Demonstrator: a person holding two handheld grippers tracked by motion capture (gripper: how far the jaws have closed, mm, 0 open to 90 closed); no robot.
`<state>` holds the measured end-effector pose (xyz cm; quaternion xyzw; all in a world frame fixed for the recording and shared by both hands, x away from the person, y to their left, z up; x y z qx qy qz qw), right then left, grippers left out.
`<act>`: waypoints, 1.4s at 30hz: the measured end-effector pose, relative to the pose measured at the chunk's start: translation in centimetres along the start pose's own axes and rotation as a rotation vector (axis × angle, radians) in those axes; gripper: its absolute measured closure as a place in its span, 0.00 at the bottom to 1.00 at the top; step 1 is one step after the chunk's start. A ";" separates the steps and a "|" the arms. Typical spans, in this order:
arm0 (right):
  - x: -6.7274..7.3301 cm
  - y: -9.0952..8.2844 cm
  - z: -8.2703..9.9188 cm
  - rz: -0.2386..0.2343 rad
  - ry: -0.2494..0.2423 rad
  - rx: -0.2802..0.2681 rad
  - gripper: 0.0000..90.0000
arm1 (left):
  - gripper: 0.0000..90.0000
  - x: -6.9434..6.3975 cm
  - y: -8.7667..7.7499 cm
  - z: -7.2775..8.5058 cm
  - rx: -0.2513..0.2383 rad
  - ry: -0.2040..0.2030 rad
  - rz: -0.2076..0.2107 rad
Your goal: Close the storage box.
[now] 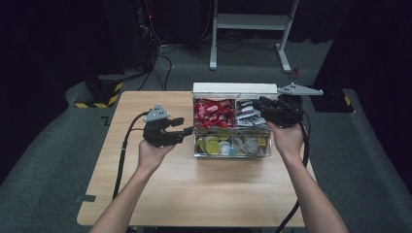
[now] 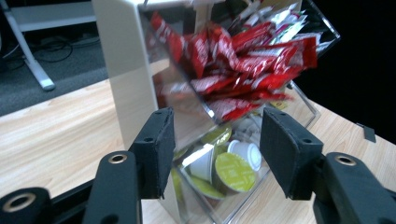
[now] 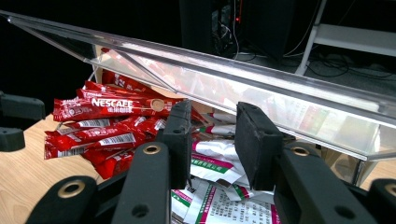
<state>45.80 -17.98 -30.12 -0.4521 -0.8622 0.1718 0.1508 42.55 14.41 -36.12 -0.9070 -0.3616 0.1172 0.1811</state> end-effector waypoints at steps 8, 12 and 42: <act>0.0 0.1 -0.1 -0.003 -0.001 0.004 0.75 | 0.56 -0.2 0.5 -1.4 -0.018 -0.023 0.011; 0.0 0.1 -0.1 -0.005 0.009 0.002 0.75 | 0.59 -0.4 0.8 -2.1 -0.018 -0.023 0.013; 0.1 0.4 -0.1 0.007 -0.001 -0.002 0.75 | 0.73 -1.1 4.7 -4.7 0.057 -0.026 0.009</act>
Point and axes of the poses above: each handheld gripper's, and its own axes: y roughly forward along the jaws, z roughly out of its underside, x roughly to its left, the point moved 3 cm from there along y, roughly forward along the jaws, and after that the axes turned 2 degrees about y, right-handed, at the moved point
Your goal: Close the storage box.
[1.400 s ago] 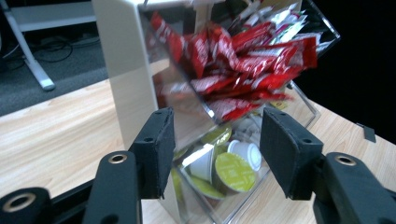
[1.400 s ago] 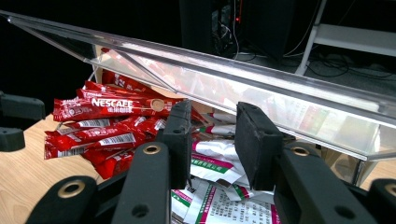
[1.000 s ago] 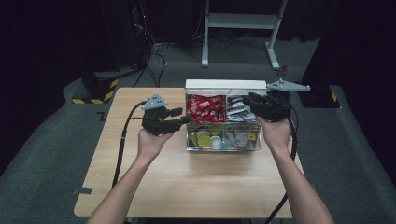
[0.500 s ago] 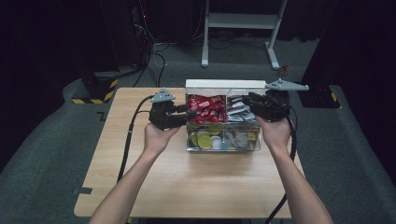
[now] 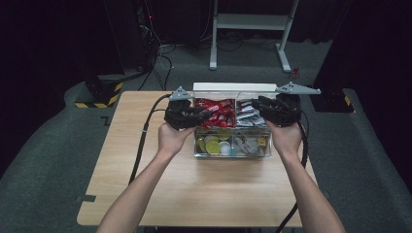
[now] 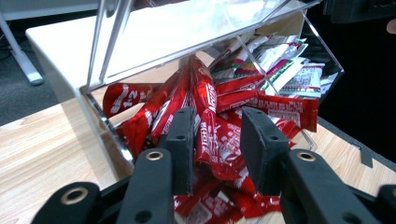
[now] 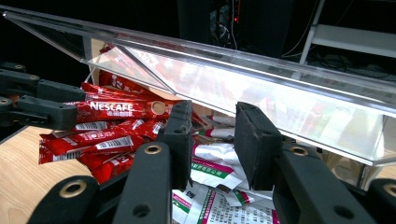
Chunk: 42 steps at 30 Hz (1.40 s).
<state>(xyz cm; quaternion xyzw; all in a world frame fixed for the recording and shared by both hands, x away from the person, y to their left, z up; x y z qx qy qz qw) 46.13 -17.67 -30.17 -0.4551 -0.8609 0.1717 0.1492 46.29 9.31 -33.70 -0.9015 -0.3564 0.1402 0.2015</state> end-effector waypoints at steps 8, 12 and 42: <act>0.0 0.0 0.0 0.001 0.001 0.002 0.75 | 0.77 0.1 1.0 0.0 0.006 -0.022 -0.004; 0.0 0.0 0.0 0.003 0.002 0.000 0.75 | 0.81 0.3 1.2 0.0 0.006 -0.024 -0.014; 0.0 0.1 0.0 0.000 0.010 0.004 0.74 | 0.93 0.3 0.2 -0.1 -0.027 -0.011 0.006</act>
Point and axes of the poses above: each handheld gripper's, and its own axes: y roughly forward along the jaws, z roughly out of its underside, x roughly to its left, the point moved 3 cm from there along y, roughly forward along the jaws, and after that the axes turned 2 degrees about y, right-handed, at the moved point
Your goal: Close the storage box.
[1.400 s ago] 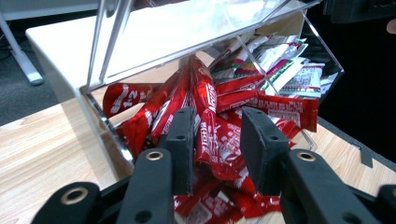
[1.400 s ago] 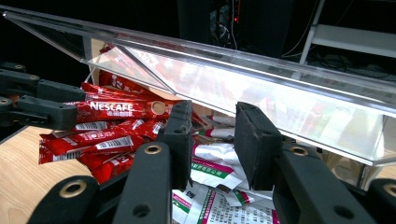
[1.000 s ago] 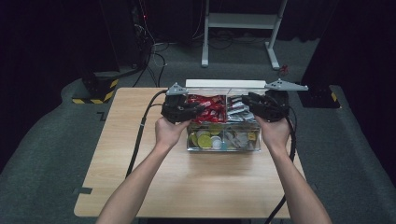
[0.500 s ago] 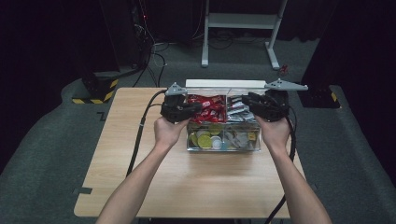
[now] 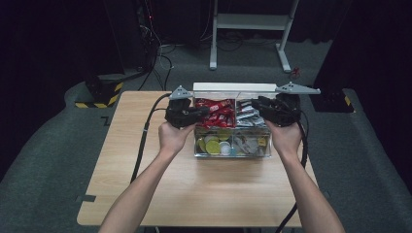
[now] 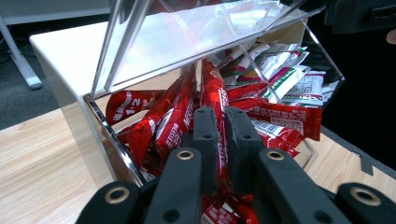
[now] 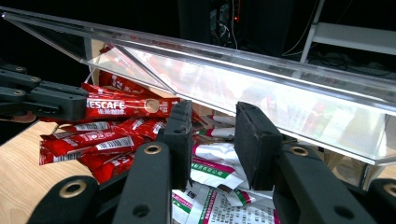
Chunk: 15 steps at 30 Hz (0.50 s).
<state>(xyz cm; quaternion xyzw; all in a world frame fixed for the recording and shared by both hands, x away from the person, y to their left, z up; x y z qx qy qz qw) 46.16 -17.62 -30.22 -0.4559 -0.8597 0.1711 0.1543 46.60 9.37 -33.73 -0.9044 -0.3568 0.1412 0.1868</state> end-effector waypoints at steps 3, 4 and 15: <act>0.0 0.0 0.0 0.000 -0.002 0.003 0.74 | 0.94 -0.1 -0.3 0.1 -0.013 0.010 -0.001; 0.0 0.0 0.0 0.002 -0.002 0.004 0.74 | 0.94 -0.1 -0.5 0.2 -0.015 0.012 -0.001; 0.0 0.2 0.1 -0.006 0.011 -0.002 0.74 | 0.94 0.0 -1.9 0.4 -0.028 0.034 0.004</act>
Point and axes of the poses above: each handheld gripper's, and its own axes: y roughly forward along the jaws, z roughly out of its underside, x roughly to its left, the point moved 3 cm from there along y, roughly forward along the jaws, and after that the axes turned 2 degrees about y, right-handed, at the moved point
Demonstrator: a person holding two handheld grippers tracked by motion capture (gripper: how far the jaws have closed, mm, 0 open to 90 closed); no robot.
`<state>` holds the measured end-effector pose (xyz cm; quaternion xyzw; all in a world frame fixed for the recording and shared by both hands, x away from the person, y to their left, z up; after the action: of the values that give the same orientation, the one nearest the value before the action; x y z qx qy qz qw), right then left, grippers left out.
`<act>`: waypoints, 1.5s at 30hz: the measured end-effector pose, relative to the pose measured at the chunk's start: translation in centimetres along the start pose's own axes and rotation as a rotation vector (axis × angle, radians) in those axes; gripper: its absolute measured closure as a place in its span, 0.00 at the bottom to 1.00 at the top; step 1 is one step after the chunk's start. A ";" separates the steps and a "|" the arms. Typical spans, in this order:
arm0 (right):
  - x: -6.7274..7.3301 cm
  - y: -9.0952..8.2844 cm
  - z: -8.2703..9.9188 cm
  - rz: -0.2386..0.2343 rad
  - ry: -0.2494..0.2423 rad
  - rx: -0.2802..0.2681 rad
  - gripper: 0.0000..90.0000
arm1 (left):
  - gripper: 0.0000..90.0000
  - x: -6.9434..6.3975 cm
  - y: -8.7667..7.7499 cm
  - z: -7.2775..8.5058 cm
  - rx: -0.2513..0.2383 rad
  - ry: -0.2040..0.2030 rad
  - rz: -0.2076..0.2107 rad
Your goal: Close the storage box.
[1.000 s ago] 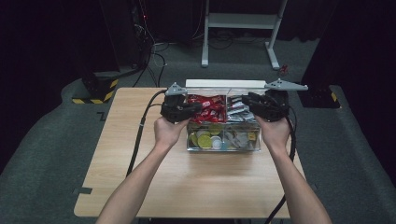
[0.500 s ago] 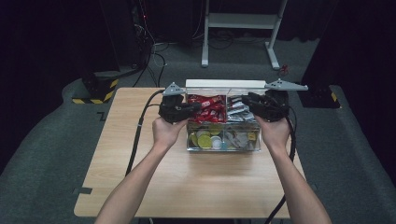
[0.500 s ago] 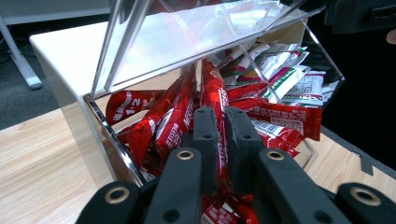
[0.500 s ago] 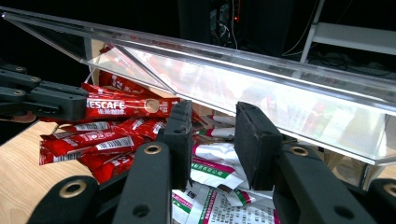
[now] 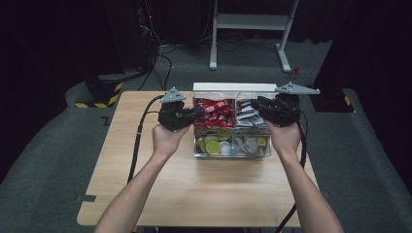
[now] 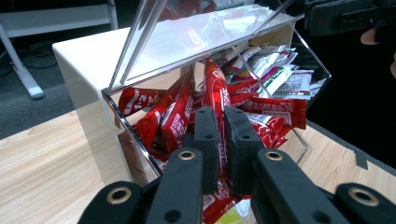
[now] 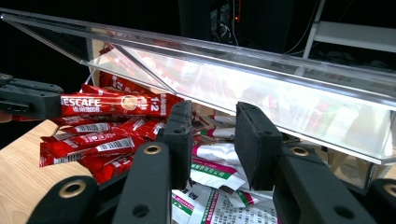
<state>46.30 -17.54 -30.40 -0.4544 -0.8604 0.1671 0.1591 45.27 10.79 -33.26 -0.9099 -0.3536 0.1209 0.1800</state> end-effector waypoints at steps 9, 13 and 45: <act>0.0 0.0 -0.1 -0.001 0.005 0.004 0.74 | 0.94 -0.3 -1.1 0.5 -0.010 0.042 0.006; 0.0 0.0 0.0 0.001 0.000 0.008 0.74 | 0.94 -0.3 -1.5 0.8 -0.024 0.034 0.011; 0.2 0.1 -0.7 0.021 -0.035 0.063 0.74 | 0.95 1.5 -7.1 3.3 -0.111 -0.007 -0.006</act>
<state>46.59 -17.23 -29.82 -0.4552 -0.8525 0.2037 0.1567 40.99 17.50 -33.45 -0.9169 -0.3633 0.1039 0.1284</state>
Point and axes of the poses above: each handheld gripper's, and its own axes: y roughly forward along the jaws, z roughly out of its underside, x roughly to its left, the point moved 3 cm from there along y, roughly forward along the jaws, and after that the axes turned 2 degrees about y, right-handed, at the moved point
